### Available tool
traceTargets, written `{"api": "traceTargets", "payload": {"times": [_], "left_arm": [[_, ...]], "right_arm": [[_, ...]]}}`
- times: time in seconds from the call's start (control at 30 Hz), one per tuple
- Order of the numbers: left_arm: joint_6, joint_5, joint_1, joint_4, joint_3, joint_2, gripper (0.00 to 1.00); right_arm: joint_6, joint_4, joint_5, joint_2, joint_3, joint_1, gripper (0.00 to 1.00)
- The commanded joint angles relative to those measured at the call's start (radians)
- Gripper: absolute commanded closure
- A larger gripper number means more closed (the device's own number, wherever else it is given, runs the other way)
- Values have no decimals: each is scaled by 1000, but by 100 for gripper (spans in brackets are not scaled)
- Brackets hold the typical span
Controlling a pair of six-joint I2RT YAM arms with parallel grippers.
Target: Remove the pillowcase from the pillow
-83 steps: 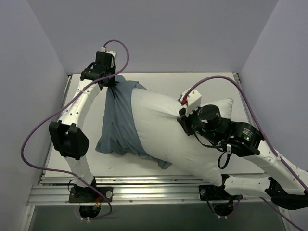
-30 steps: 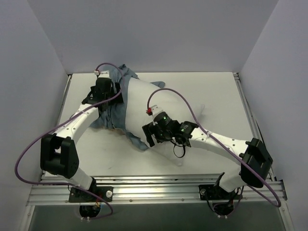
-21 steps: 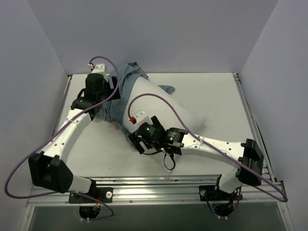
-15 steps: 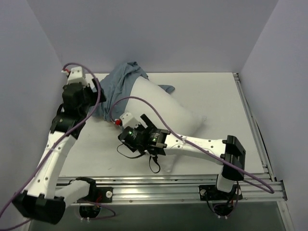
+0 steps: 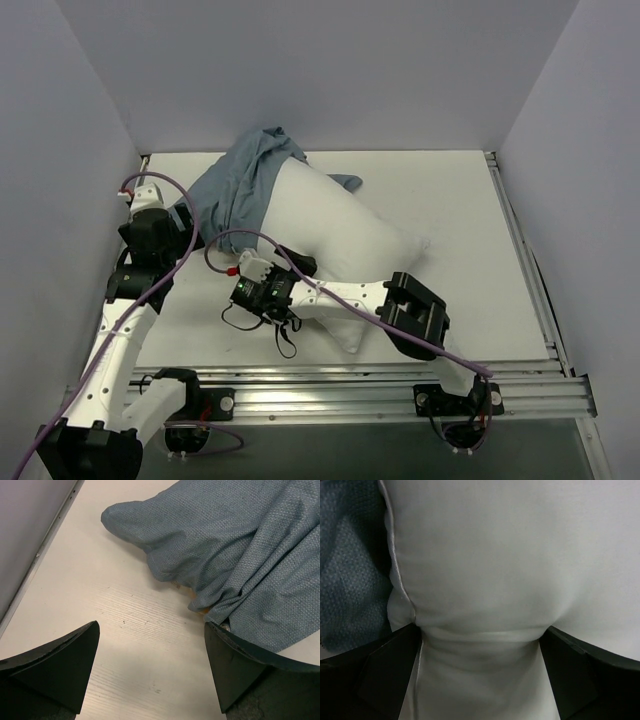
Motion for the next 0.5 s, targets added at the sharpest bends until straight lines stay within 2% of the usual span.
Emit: {"api": "traceTargets", "payload": {"times": [0.0, 0.13, 0.2, 0.23, 0.27, 0.37, 0.47], "left_arm": [[-12, 3, 9, 21, 19, -21, 6], [-6, 8, 9, 26, 16, -29, 6], [-3, 11, 9, 26, 18, -29, 6], [-3, 14, 7, 26, 16, -29, 6], [-2, 16, 7, 27, 16, -29, 6], [1, 34, 7, 32, 15, -29, 6], [11, 74, 7, 44, 13, -24, 6]], "right_arm": [[-33, 12, 51, 38, 25, -37, 0], [-33, 35, 68, 84, 21, -65, 3], [-33, 38, 60, 97, 17, -84, 24], [-33, 40, 58, 95, 16, -91, 42], [-28, 42, 54, 92, 16, -95, 75], [-13, 46, -12, 51, 31, -109, 100], [-5, 35, -174, -3, 72, -134, 100]]}}
